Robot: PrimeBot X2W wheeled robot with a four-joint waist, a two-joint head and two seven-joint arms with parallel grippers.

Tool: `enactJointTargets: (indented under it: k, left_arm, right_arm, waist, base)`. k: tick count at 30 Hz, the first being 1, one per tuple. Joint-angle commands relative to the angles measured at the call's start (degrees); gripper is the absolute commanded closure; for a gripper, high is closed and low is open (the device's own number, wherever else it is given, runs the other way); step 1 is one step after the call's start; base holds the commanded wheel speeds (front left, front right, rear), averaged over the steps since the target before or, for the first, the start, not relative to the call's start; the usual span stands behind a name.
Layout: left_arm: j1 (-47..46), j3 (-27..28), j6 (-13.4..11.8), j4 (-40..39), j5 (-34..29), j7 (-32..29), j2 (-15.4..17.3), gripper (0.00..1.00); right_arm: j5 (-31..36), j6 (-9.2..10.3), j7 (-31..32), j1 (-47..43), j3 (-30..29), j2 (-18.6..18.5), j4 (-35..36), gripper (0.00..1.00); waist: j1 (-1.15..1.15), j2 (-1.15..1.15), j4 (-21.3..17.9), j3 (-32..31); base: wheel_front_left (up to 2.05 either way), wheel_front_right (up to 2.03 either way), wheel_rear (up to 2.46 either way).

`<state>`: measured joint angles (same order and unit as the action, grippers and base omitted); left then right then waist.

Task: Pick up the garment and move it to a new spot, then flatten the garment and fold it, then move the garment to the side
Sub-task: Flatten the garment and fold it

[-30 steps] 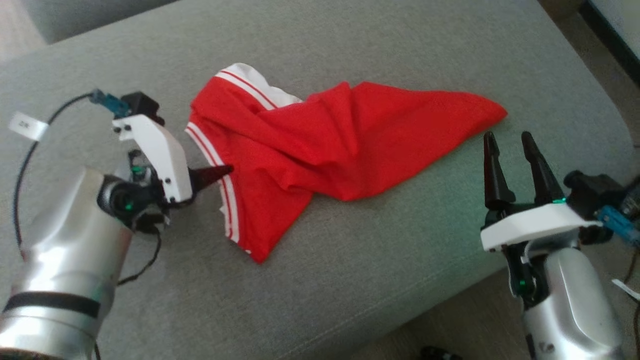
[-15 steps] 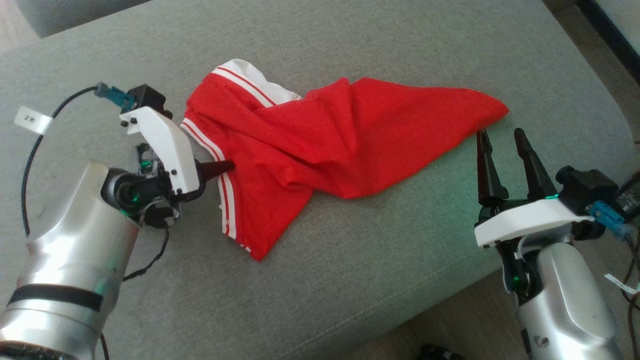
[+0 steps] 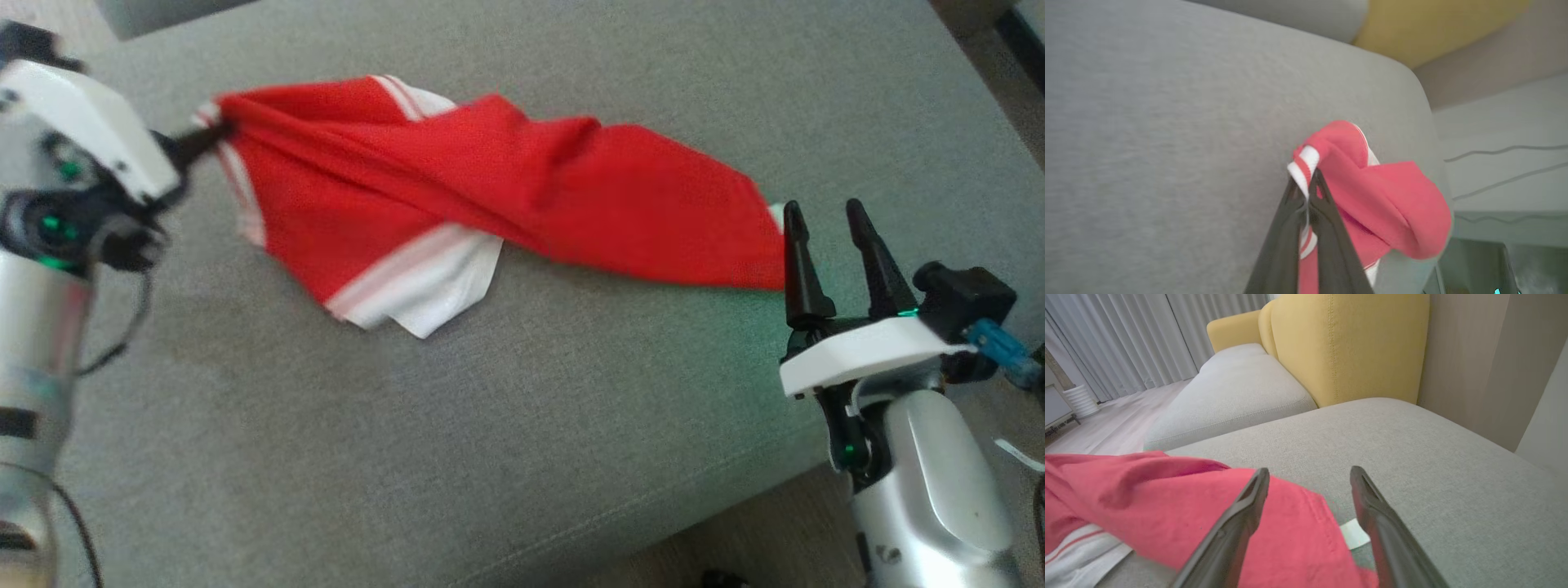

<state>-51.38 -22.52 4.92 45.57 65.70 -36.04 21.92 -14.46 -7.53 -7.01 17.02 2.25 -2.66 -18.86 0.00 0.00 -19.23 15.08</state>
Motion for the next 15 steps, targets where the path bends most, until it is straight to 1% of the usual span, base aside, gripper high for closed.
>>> enactJointTargets:
  k: [1,6,9,11,12,15]
  left_arm:
    - [-3.8,2.9,-0.6,-0.6,-1.0,2.0,4.0,1.00]
    - [-7.1,4.1,-2.9,3.4,-4.4,8.8,7.5,1.00]
    - [-8.9,5.1,-4.3,6.0,-5.9,14.4,8.7,1.00]
    - [-9.5,5.3,-4.7,8.1,-6.5,16.9,8.7,1.00]
    - [-9.6,5.5,-4.6,9.2,-6.3,17.3,8.3,0.00]
    - [-9.5,4.3,-2.8,11.4,-7.1,18.2,7.1,0.00]
  right_arm:
    - [0.1,0.04,0.3,1.0,1.5,-0.2,2.2,0.00]
    - [-0.1,0.04,0.5,1.3,1.6,-0.2,2.9,0.00]
    - [-0.2,0.04,0.2,1.5,1.5,-0.2,3.0,0.00]
    - [-0.1,0.04,0.2,1.5,1.4,-0.2,2.8,0.00]
    - [0.0,0.04,0.2,1.5,1.4,-0.2,2.8,0.00]
    - [0.3,0.04,0.3,1.2,1.2,-0.2,2.5,0.00]
  waist:
    - [0.00,0.00,-0.3,1.1]
    - [0.00,0.00,-1.6,4.0]
    - [0.00,0.00,-2.3,5.1]
    - [0.00,0.00,-2.5,5.3]
    - [0.00,0.00,-2.5,5.2]
    - [0.00,0.00,-1.6,4.1]
  base:
    - [0.00,0.00,0.00]
    - [0.00,0.00,0.00]
    - [0.00,0.00,0.00]
    - [0.00,0.00,0.00]
    - [0.00,0.00,0.00]
    - [0.00,0.00,0.00]
